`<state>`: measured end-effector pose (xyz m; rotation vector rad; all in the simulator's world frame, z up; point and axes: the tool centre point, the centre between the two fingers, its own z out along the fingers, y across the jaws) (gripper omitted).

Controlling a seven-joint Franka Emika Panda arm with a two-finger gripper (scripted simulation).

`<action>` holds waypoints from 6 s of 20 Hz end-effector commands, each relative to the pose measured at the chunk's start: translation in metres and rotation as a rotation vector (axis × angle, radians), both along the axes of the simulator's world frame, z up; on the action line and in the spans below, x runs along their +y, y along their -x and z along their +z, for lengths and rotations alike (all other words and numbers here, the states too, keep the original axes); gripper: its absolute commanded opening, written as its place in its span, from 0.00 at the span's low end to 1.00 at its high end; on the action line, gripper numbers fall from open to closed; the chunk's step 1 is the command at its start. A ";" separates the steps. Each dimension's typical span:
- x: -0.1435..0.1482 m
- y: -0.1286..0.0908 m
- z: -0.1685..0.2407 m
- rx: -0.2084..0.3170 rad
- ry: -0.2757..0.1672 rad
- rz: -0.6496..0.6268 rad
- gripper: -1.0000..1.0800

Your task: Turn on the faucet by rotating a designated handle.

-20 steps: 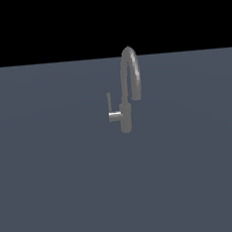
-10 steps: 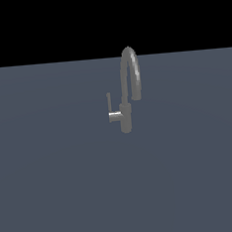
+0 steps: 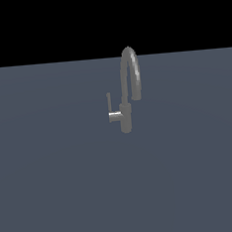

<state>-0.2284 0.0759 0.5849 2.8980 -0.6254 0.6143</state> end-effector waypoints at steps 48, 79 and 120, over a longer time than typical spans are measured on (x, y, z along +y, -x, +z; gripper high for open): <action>-0.014 -0.273 -0.360 -0.310 0.264 -0.969 0.00; -0.057 -0.234 -0.416 -0.287 0.267 -1.075 0.00; -0.058 -0.174 -0.503 -0.296 0.257 -1.067 0.00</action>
